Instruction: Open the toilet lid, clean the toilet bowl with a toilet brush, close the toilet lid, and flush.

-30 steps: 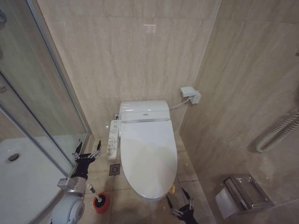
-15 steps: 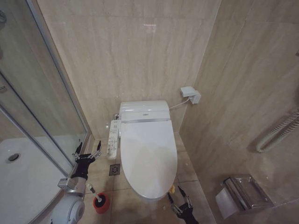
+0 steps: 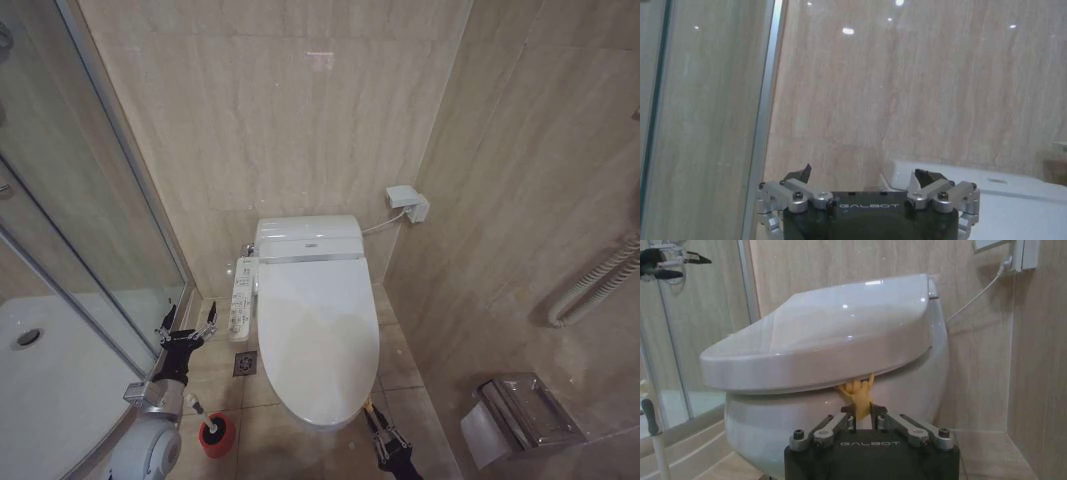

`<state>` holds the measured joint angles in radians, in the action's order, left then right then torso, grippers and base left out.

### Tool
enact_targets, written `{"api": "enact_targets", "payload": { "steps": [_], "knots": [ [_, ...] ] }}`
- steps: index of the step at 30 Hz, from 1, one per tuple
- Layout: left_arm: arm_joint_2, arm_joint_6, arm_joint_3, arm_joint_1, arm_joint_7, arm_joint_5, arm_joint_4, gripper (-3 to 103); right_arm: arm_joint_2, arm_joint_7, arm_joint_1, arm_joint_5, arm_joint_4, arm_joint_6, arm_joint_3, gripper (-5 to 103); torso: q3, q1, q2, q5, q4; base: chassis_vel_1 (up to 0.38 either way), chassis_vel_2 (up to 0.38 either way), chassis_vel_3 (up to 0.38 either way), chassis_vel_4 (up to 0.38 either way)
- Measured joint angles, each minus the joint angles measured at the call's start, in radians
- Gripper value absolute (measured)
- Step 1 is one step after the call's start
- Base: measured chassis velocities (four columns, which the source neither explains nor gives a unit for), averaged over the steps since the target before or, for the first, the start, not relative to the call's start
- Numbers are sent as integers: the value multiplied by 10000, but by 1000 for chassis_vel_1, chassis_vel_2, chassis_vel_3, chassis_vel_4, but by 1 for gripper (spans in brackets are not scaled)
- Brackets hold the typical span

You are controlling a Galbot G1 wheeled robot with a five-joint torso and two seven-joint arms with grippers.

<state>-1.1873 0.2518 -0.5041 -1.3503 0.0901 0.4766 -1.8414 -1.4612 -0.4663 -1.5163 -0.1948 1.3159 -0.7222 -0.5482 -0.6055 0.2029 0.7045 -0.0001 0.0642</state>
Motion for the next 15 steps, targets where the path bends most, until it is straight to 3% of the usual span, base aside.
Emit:
{"api": "enact_targets", "payload": {
  "steps": [2, 3, 15],
  "knots": [
    [7, 3, -3, 0, -2, -1, 0, 100, 2, -1, -29, 2, 45, -2, 4, 26, 0, 0, 0, -1, 0, 0, 0, 0, 0],
    [10, 5, -6, 0, -3, -2, 0, 100, 1, -3, -47, 3, 68, -3, 7, 15, 0, 0, 0, 0, 0, 0, 0, 0, 0],
    [22, 17, -20, -1, -8, -6, 0, 100, -17, -17, -387, 9, 566, -45, 79, 14, 0, 0, 0, 1, -2, 0, 0, 0, 0]
  ]
}}
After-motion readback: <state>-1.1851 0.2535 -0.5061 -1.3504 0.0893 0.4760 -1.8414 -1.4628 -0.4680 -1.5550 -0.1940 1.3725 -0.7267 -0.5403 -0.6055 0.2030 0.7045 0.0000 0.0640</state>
